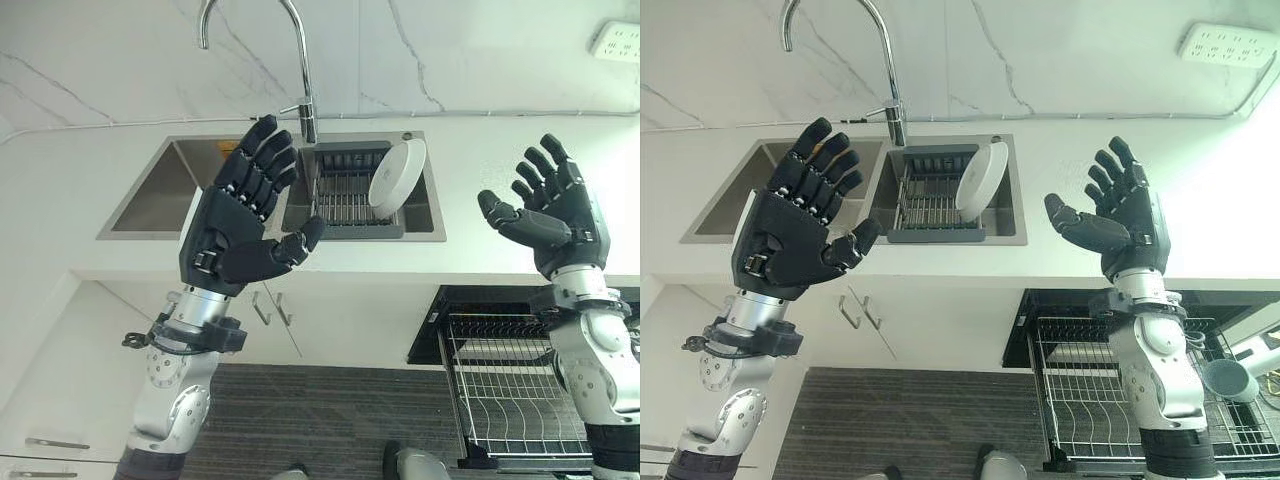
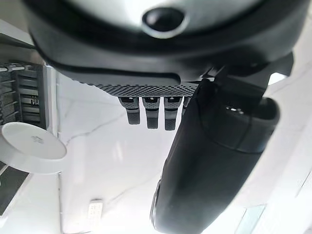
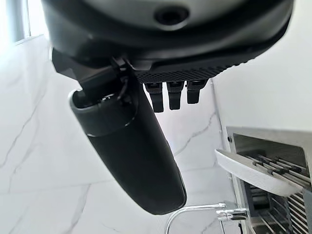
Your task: Place the dishes in the dishwasher.
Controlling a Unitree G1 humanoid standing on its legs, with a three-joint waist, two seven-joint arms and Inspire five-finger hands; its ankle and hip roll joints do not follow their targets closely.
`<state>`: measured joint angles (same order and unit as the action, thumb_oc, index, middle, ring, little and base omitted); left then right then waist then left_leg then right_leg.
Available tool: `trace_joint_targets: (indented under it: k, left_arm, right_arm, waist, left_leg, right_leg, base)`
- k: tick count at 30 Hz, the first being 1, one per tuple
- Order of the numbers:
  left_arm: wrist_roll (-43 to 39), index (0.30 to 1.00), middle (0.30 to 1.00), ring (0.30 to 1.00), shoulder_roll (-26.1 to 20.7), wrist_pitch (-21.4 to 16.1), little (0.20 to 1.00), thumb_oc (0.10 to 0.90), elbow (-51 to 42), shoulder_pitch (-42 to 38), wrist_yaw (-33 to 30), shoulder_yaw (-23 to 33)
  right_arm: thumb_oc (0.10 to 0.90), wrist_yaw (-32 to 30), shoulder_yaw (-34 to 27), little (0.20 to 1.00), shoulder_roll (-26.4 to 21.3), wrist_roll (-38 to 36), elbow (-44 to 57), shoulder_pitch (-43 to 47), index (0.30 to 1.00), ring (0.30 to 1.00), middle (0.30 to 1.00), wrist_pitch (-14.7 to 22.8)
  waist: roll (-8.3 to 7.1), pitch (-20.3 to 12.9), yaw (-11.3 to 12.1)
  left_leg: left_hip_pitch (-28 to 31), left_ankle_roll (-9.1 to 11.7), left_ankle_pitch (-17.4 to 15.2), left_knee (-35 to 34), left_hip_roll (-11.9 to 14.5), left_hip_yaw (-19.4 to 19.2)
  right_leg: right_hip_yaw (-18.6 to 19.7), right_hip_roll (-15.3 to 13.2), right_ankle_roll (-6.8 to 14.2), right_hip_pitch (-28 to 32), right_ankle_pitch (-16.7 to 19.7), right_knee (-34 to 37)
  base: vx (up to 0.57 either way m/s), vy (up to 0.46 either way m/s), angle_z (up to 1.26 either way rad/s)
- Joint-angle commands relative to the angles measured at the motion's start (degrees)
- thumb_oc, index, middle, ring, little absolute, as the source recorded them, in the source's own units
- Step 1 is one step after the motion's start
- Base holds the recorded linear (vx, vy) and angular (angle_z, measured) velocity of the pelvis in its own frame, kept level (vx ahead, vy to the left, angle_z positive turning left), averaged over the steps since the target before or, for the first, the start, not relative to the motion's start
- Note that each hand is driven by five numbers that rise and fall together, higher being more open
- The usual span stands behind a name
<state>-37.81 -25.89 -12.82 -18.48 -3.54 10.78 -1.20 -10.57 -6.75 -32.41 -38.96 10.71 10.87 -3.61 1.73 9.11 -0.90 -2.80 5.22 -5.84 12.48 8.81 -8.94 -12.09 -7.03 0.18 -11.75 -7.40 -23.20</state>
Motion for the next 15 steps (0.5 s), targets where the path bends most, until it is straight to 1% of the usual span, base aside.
trace_joint_targets:
  k: [1,3,4,8,12,15]
  left_arm:
    - [-1.85,0.9,0.9,0.9,-3.72,-0.78,0.9,0.8,-3.47,-4.33,5.88,-0.84]
    - [-1.76,0.9,0.9,0.9,-4.01,-0.56,0.9,0.8,-3.08,-4.47,6.4,-1.54]
    - [-2.42,0.9,0.9,0.9,-4.63,-0.47,0.9,0.8,-2.42,-4.67,6.61,-2.15]
    - [-4.14,0.9,0.9,0.9,-5.41,-0.95,0.9,0.8,-1.58,-5.29,6.44,-2.22]
    - [-3.83,0.9,0.9,0.9,-5.65,-1.35,0.9,0.8,-1.15,-5.93,6.11,-2.36]
    - [-4.13,0.9,0.9,0.9,-5.99,-1.45,0.9,0.8,-0.62,-6.47,5.59,-2.47]
  right_arm:
    - [0.8,0.36,-0.48,0.9,-2.12,-2.2,1.05,8.12,0.9,0.9,0.9,4.34]
    - [0.8,0.55,-0.03,0.9,-2.11,-2.56,-0.31,8.88,0.9,0.9,0.9,4.63]
    - [0.8,0.98,0.82,0.9,-1.89,-3.4,-2.68,10.52,0.9,0.9,0.9,4.67]
    - [0.8,0.66,2.34,0.9,-2.0,-5.07,-7.17,13.58,0.9,0.9,0.9,4.41]
    - [0.8,-0.19,2.79,0.9,-3.29,-6.5,-11.3,16.78,0.9,0.9,0.9,3.63]
    - [0.8,0.52,3.01,0.9,-4.45,-8.16,-15.2,18.99,0.9,0.9,0.9,3.08]
  waist:
    - [-2.52,-3.82,1.01]
    - [-2.45,-3.87,1.16]
    - [-2.37,-4.02,1.53]
    - [-2.5,-4.28,2.35]
    - [-2.74,-4.39,3.13]
    - [-2.89,-4.63,3.7]
  left_leg:
    - [-0.59,-1.39,-8.77,4.71,-1.07,0.18]
    - [-0.57,-1.34,-8.74,4.71,-1.13,0.35]
    - [-0.46,-1.34,-8.73,4.71,-1.3,0.67]
    - [-0.38,-1.37,-8.68,4.71,-1.74,1.52]
    - [-0.26,-1.39,-8.71,4.71,-2.09,2.16]
    - [-0.18,-1.37,-8.73,4.71,-2.29,2.62]
  right_leg:
    - [0.02,-1.58,6.25,6.65,-3.75,6.01]
    - [-0.1,-1.6,6.22,6.75,-3.75,6.01]
    - [-0.44,-1.76,6.21,7.04,-3.8,6.01]
    - [-0.97,-2.05,6.16,7.56,-3.9,6.01]
    - [-1.49,-2.28,6.1,8.06,-3.99,6.01]
    - [-1.78,-2.3,6.01,8.41,-4.16,6.01]
  base:
    - [0.03,0.004,0.1]
    - [0.03,0.013,0.07]
    - [0.03,0.025,0.11]
    - [0.03,0.027,0.15]
    - [0.02,0.015,0.09]
    - [0.02,0.017,0.06]
